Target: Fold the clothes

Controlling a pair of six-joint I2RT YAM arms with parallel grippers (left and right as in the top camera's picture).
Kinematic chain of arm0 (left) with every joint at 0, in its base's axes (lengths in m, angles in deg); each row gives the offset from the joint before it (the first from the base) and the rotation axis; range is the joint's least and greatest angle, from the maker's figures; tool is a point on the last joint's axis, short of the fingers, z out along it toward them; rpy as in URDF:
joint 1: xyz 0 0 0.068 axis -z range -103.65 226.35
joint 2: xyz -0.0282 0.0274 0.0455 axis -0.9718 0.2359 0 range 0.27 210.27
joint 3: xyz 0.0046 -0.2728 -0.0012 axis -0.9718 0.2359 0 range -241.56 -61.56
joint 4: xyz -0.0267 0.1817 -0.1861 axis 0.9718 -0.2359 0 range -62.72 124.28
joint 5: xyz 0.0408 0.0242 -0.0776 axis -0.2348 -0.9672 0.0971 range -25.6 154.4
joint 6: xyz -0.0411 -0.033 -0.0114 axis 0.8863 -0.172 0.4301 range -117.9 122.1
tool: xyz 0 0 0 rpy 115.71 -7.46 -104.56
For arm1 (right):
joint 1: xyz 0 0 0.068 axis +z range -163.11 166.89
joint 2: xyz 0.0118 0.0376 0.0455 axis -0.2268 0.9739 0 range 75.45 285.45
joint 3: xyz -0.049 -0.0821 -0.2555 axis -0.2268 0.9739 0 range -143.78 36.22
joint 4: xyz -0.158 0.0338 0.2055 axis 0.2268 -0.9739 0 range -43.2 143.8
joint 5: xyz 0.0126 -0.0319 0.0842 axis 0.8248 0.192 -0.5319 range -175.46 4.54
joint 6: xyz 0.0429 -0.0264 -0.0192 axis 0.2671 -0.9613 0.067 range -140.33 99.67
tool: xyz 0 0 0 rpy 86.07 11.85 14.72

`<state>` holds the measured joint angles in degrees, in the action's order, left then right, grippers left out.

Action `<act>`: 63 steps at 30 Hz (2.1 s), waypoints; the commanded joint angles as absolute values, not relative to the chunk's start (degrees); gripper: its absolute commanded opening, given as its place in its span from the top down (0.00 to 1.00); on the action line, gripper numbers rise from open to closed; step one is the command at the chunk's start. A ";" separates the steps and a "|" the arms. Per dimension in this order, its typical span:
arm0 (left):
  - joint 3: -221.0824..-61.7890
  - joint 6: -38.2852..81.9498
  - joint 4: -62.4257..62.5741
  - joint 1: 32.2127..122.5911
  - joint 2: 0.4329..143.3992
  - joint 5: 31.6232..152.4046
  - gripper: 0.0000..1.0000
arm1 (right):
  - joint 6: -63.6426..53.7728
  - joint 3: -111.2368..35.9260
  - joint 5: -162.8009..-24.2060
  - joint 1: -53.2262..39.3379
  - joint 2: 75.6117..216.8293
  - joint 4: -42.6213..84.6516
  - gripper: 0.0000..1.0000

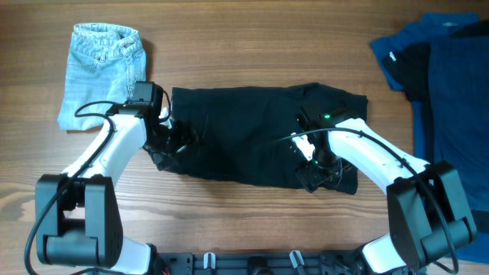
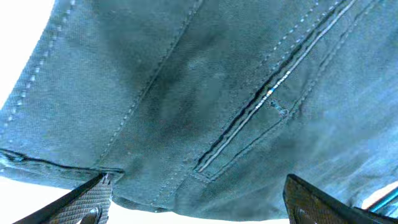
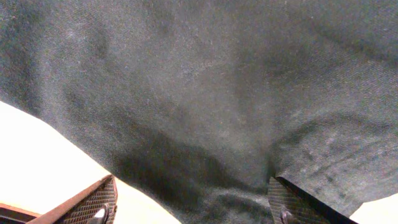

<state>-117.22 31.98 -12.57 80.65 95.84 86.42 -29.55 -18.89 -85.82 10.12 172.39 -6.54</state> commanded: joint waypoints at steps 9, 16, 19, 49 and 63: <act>-110.90 37.60 -6.49 80.74 95.25 79.75 0.09 | -29.24 -19.33 -85.25 10.33 173.07 -6.45 0.22; -109.39 39.00 -4.53 80.74 95.25 79.69 0.12 | -29.24 -19.33 -85.25 10.33 173.07 -6.51 0.21; -109.39 39.00 -5.60 80.74 95.25 79.69 0.14 | -29.24 -19.33 -85.25 10.33 173.07 -6.49 0.21; -109.44 45.93 -7.02 80.69 94.96 71.73 0.86 | -29.26 -19.33 -85.25 10.33 173.07 -6.51 0.21; -109.39 44.55 -5.77 80.69 94.99 64.52 0.34 | -29.22 -19.33 -85.27 10.33 173.07 -6.60 0.21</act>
